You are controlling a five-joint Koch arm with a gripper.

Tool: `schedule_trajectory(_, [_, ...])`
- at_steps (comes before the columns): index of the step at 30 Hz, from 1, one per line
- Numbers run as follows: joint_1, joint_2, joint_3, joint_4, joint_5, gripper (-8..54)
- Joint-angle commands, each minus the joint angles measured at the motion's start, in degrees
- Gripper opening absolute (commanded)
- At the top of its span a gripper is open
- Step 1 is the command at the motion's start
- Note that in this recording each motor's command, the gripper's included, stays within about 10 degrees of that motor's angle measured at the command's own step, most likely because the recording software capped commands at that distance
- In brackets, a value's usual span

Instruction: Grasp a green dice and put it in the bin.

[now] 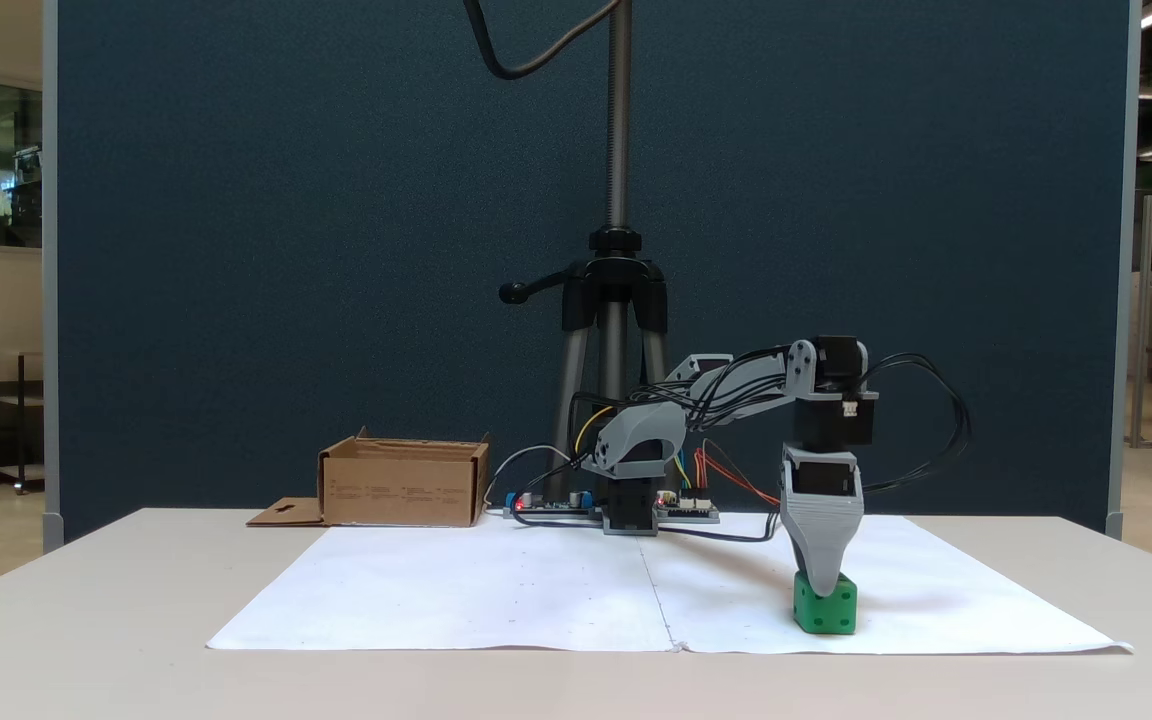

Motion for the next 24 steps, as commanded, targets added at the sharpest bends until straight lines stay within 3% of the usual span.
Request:
schedule_trajectory(1, [-0.7,0.6,-1.6,-0.1,-4.0,43.2])
schedule_trajectory(24, [-1.1,-3.5,-1.6,-6.3,-3.9,42.4])
